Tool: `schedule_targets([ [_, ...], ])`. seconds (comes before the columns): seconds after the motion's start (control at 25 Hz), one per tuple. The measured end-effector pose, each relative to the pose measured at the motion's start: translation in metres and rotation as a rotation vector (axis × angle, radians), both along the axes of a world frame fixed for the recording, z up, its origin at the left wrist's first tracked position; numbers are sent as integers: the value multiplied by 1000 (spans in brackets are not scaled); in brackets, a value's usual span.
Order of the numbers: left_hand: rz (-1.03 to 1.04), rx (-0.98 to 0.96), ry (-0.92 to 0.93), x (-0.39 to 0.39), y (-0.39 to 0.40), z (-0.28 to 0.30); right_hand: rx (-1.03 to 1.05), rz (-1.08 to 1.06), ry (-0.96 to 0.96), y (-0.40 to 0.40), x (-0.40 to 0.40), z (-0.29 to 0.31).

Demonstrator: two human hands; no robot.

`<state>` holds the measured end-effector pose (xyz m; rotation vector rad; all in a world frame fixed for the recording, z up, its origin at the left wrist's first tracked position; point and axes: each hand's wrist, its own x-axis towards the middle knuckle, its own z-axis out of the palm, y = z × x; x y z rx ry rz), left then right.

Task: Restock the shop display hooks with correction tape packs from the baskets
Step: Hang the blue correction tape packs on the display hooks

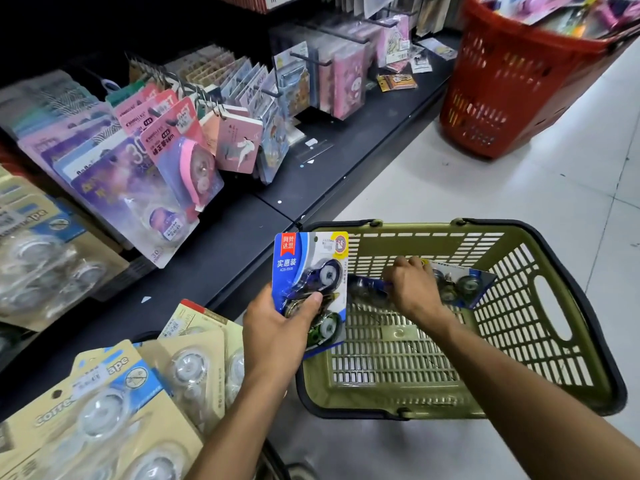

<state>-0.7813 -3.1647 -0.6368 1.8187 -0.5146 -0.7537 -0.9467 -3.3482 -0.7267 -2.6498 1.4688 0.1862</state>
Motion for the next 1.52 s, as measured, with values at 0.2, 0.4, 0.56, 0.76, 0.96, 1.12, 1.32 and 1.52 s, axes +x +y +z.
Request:
schedule_targets([
  [0.2, -60, -16, -180, 10, -6, 8, -96, 253, -401, -3, -58, 105],
  [0.4, -287, 16, -35, -13, -25, 17, 319, 473, -302, -11, -67, 203],
  [0.56, -528, 10, 271, -40, -30, 29, 272, 546, -286, 8, -19, 184],
  [0.76, -396, 104, 202, -39, -27, 8, 403, 88, -877, 5, -11, 129],
  [0.96, -204, 187, 159, -20, -23, -14, 246, -433, -232, -56, -97, 8],
  [1.12, -199, 144, 172, -31, -22, -17, 228, -350, 7, -50, -114, -22],
  [1.32, -159, 67, 157, -26, -6, 5, 127, -351, -164, -9, -99, 8],
  [1.52, -108, -72, 90, -15, 12, 50, 140, -365, -655, 20, -91, 114],
])
